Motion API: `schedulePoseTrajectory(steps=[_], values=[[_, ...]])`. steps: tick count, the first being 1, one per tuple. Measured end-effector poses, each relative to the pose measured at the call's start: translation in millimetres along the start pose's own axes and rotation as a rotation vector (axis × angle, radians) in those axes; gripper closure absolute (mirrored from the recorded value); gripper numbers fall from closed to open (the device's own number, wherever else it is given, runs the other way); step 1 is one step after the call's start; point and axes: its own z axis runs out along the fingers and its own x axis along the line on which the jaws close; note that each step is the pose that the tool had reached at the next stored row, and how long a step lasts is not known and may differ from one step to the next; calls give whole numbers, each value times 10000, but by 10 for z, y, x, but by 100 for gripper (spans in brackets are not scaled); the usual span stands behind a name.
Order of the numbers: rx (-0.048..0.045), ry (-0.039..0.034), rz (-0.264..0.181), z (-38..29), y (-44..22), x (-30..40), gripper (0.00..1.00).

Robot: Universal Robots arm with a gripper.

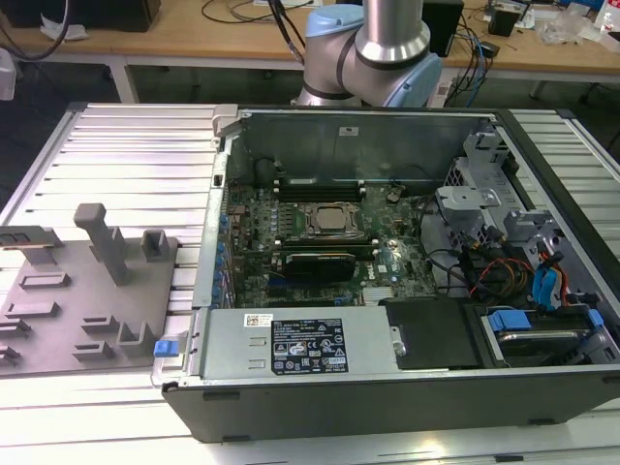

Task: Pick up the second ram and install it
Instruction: 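Pick up the second ram and move it above second insertion slot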

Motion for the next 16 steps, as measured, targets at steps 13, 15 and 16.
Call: schedulePoseTrajectory(steps=[13,15,16], values=[[-1,-16,-2,-261,-7,-299,87],[-1,-18,-2,-364,-11,-365,87],[-1,-18,-2,-402,-13,-377,87]])
